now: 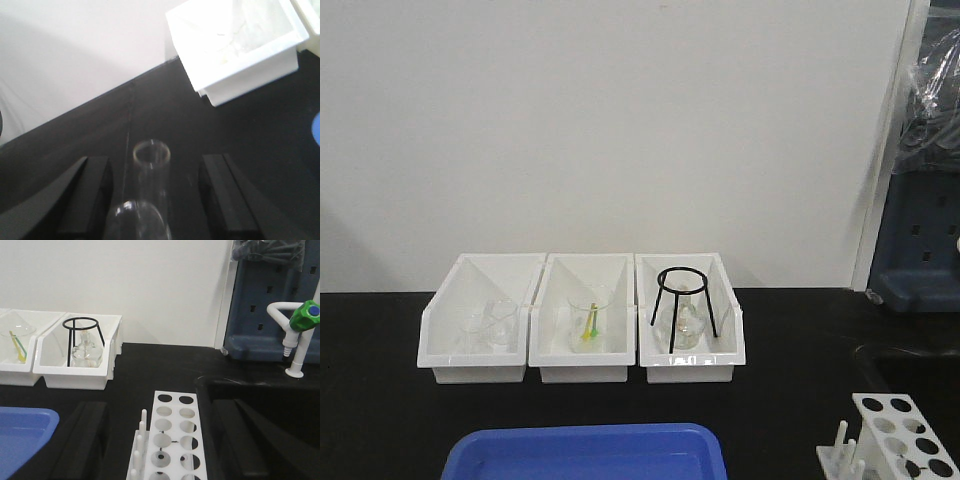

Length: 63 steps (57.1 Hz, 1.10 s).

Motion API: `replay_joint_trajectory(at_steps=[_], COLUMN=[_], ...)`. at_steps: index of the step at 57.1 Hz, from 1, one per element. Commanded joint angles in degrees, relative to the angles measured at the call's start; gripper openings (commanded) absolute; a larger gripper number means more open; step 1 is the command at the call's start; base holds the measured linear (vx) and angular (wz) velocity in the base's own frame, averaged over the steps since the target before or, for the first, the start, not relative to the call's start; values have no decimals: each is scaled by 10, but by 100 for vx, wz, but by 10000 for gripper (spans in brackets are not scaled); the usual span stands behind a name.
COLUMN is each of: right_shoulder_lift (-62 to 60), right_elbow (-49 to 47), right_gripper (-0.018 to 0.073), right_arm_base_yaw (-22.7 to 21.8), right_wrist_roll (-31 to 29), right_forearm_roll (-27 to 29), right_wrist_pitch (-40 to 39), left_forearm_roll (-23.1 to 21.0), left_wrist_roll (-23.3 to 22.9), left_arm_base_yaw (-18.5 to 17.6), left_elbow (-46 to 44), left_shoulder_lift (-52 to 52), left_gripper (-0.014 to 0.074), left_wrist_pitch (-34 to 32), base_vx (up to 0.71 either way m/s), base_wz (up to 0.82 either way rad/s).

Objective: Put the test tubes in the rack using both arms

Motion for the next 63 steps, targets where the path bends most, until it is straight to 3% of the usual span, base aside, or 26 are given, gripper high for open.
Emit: replay_joint_trajectory(at_steps=[1,24,39,63], right_shoulder_lift=[8,8,8,8], right_elbow=[-20,-20,-20,-20], right_gripper=[496,496,496,495], right_arm_base_yaw=[0,0,0,0], right_wrist_roll=[0,0,0,0], right_forearm_roll=[-4,-4,-4,-4], right_wrist_pitch=[-35,-36,-36,-42], left_forearm_roll=[-1,-7,-66,-61], left_wrist_roll=[-1,-2,-2,-6], left_arm_base_yaw=[0,0,0,0], left_elbow=[-33,-62,-62,-62], left_shoulder_lift=[8,62,62,62], left_gripper=[509,509,504,382], left_wrist_pitch=[-53,-64,-69,-68], base_vx=[0,0,0,0], base_wz=[0,0,0,0])
